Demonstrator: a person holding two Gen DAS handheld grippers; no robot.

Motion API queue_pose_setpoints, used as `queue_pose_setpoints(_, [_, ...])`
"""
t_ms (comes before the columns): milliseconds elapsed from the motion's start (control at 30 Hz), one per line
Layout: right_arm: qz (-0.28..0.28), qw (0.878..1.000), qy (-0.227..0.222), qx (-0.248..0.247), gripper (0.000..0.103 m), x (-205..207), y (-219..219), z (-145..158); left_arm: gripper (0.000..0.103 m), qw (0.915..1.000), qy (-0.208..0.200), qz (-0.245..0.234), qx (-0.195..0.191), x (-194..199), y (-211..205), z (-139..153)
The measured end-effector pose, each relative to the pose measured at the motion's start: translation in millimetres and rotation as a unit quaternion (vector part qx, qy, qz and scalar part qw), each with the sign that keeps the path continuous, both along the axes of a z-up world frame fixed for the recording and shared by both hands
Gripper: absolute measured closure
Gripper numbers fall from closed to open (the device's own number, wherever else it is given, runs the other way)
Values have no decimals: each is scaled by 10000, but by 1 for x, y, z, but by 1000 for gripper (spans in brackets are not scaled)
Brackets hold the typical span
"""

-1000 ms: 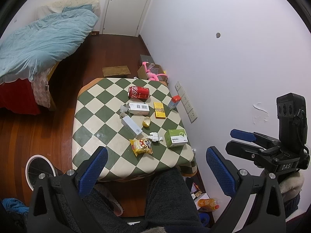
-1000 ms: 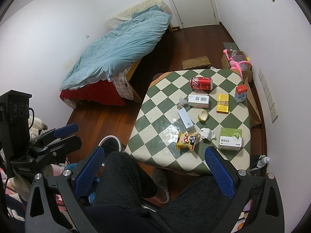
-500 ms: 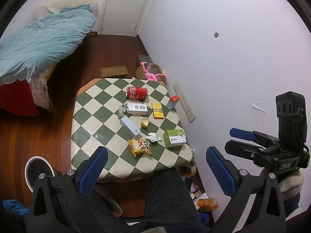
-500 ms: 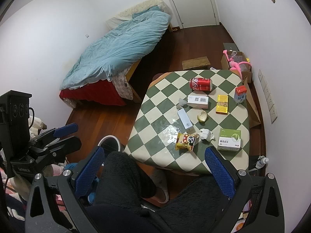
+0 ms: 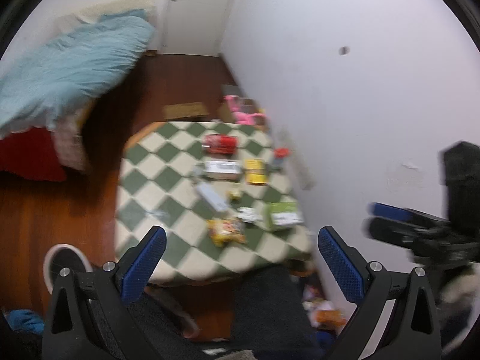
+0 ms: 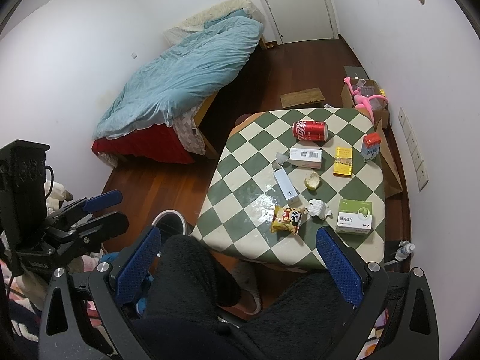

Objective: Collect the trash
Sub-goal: 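Grasp the yellow snack bag with the left tool while the right tool grasps the green medicine box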

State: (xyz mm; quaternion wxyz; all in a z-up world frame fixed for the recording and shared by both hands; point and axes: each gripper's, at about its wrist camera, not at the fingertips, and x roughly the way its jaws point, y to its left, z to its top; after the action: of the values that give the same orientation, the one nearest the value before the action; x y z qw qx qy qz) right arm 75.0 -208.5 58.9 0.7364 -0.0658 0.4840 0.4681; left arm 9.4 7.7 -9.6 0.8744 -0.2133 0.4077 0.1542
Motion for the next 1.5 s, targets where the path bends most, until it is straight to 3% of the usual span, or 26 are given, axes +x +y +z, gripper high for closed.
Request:
queue_pose_setpoints(67, [-176, 9998, 116, 33, 0, 7, -1, -5, 0, 9979, 289, 330, 480, 16, 8, -22])
queue_pose_setpoints(167, [-532, 9984, 182, -111, 0, 23, -6, -20, 0, 9914, 793, 671, 791, 41, 26, -71])
queue_pose_setpoints(267, [-1098, 9925, 131, -522, 0, 52, -9, -57, 0, 9836, 1425, 867, 686, 69, 49, -138])
queue_pose_setpoints(367, [-1544, 9827, 334, -971, 0, 89, -9, -116, 0, 9759, 1920, 937, 441, 86, 61, -193])
queue_pose_setpoints(633, [-2138, 9524, 474, -2118, 0, 160, 10, -244, 0, 9555, 2756, 1036, 192, 102, 72, -275])
queue_pose_setpoints(867, [-2063, 9374, 560, -2751, 0, 198, 30, -319, 0, 9464, 3057, 1041, 75, 112, 70, -304])
queue_pose_setpoints(933, [-1966, 9359, 633, -2854, 0, 206, 37, -336, 0, 9477, 3034, 987, -45, 116, 64, -304])
queue_pose_setpoints(1033, [-1865, 9325, 687, -3017, 2, 213, 46, -353, 0, 9569, 2769, 792, -387, 123, 48, -293])
queue_pose_setpoints(1100, [-1818, 9325, 672, -3047, 11, 215, 45, -358, 1, 9633, 2520, 628, -684, 130, 37, -282])
queue_pose_setpoints(1167, [-1811, 9353, 700, -2959, 11, 216, 38, -357, 1, 9659, 2368, 443, -950, 139, 22, -275])
queue_pose_setpoints(1233, [-1883, 9323, 772, -2991, 11, 217, 23, -355, 1, 9667, 2349, 253, -983, 151, 6, -278])
queue_pose_setpoints(1300, [-1933, 9308, 787, -3001, 11, 217, 11, -353, 4, 9636, 2483, 157, -982, 160, -1, -290])
queue_pose_setpoints(1367, [-1984, 9290, 812, -3018, 11, 216, -2, -356, 17, 9580, 2634, 113, -1130, 165, -2, -306])
queue_pose_setpoints(1500, [-2056, 9276, 899, -2987, 11, 215, -15, -364, 19, 9556, 2724, 237, -1101, 164, -5, -317])
